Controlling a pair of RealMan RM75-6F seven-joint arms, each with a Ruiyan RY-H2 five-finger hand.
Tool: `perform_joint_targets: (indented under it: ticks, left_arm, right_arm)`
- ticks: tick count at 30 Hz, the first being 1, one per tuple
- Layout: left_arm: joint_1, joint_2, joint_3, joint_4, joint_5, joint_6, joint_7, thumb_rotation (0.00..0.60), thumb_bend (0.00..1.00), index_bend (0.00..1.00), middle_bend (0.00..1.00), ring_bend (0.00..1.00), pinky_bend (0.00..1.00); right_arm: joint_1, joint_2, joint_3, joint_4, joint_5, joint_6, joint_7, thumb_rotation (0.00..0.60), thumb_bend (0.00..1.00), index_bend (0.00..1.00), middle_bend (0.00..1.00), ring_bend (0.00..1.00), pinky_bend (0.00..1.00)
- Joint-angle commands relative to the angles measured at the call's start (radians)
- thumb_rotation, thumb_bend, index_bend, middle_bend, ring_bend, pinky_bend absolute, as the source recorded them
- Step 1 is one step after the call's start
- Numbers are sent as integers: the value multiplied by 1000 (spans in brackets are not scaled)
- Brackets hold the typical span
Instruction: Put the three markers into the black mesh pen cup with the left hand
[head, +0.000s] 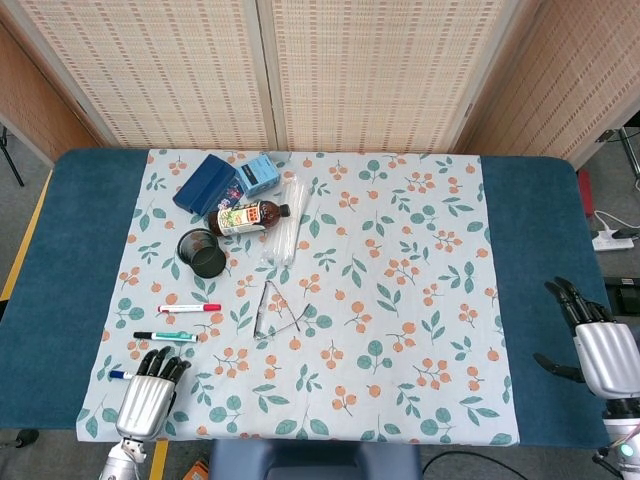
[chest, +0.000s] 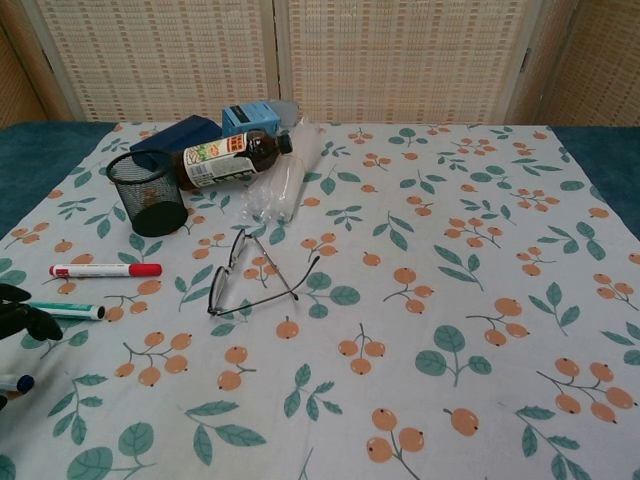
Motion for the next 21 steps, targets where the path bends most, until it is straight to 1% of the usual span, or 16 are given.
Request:
perform_joint_targets:
  ticks: [1, 6, 21]
  left_arm:
    - [-2, -11, -20, 25, -18, 1, -13, 600, 282, 354, 358, 163, 198]
    - [2, -32, -36, 77, -42, 4, -29, 600, 283, 365, 382, 176, 205]
    - [15, -81, -35, 175, -65, 12, -62, 600, 282, 404, 405, 178, 206]
  right_arm:
    - [0, 0, 1, 0, 2, 0, -1, 600, 0, 113, 61, 243, 289]
    - [-1, 0, 1, -1, 0, 2, -2, 600, 0, 114, 61, 244, 289]
    - [-2, -1, 1, 1, -2, 7, -3, 600, 0, 114, 61, 243, 289]
